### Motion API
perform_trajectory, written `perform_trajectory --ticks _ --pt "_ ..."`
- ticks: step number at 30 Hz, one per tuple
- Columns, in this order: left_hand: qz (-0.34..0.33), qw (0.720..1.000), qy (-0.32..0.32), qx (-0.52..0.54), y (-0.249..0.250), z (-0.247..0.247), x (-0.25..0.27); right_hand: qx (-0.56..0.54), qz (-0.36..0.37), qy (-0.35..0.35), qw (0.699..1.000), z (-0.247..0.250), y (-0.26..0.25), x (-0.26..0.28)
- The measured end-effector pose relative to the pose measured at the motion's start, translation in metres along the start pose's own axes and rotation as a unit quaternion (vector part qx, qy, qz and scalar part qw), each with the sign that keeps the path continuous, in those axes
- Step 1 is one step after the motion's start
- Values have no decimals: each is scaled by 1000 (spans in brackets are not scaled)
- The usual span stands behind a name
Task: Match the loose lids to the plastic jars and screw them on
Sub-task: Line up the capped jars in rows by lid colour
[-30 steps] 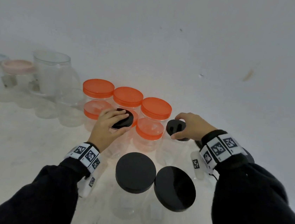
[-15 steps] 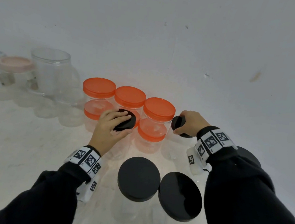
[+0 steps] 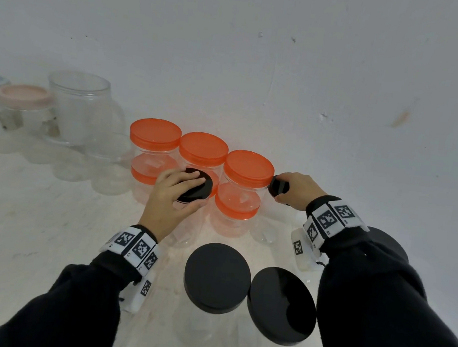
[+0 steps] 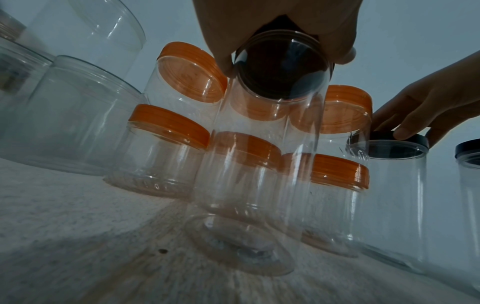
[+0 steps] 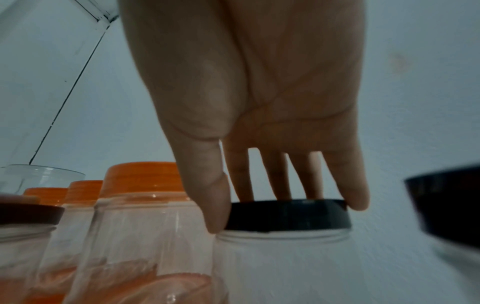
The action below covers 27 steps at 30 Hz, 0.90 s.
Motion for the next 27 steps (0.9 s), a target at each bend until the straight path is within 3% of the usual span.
perform_trajectory --ticks 14,22,27 --pt "-7 1000 4 -16 1 5 -1 -27 -1 43 999 28 23 35" --pt "-2 1000 -1 -18 1 3 2 21 -49 -77 996 1 70 79" --pt "-1 1000 -3 -12 3 2 2 16 -65 -52 996 -7 82 76"
Point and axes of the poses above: each hand's wrist, its own x-axis away from the middle knuckle, its own z-axis out of the back of the hand, y = z × x, the point moved 5 cm from there along -x, towards the middle knuckle, and after that the axes turned 9 degrees about -y, right-handed, at the moved point
